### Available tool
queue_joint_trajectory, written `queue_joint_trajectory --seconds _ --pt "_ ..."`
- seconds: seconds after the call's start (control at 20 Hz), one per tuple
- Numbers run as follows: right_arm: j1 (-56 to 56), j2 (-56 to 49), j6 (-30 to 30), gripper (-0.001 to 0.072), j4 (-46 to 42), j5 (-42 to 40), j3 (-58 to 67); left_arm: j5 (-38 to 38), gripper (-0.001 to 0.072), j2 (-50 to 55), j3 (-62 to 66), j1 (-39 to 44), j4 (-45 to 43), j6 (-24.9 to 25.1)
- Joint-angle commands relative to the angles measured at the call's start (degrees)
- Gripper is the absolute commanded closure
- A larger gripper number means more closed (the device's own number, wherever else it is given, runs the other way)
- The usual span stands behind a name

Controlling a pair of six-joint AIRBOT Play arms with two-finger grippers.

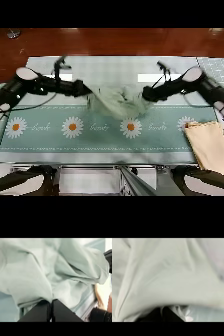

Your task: Fold the shirts.

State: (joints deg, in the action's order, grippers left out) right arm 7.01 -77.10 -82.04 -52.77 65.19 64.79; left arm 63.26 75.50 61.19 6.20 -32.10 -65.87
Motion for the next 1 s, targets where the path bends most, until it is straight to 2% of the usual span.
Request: queue_joint_trajectory --seconds 0.0,0.2,0.3,0.5,0.6,0.8,0.95 --pt "-2.86 4.63 -6.25 0.0678 -10.95 6.4 20.39 0.61 0.0686 -3.74 14.36 -2.71 0.15 -0.33" --pt "-2.99 8.55 -6.95 0.0678 -13.77 13.84 45.97 0.26 0.0686 -7.93 35.74 -5.01 -0.98 -2.69" --pt "-2.86 12.39 -6.69 0.0679 -14.05 18.93 52.43 0.5 0.0686 -10.78 42.97 -6.08 -6.34 -6.01" --pt "-2.86 23.78 -6.43 0.0678 -15.04 26.16 52.92 3.37 0.0686 -20.63 47.45 -6.64 -19.41 -10.1" --pt "-2.86 27.8 -6.69 0.0678 -14.19 30.47 52.92 9.05 0.0686 -24.79 47.43 -6.45 -19.37 -10.36" --pt "-2.89 33.46 -7.41 0.0678 -8.33 36.44 46.77 28.17 0.0686 -29.77 44.48 -4.63 -19.45 -13.94" --pt "-2.89 36.72 -8.0 0.0678 -8.87 36.68 36.0 30.21 0.0686 -35.23 31.93 -4.63 -21.05 -15.02"
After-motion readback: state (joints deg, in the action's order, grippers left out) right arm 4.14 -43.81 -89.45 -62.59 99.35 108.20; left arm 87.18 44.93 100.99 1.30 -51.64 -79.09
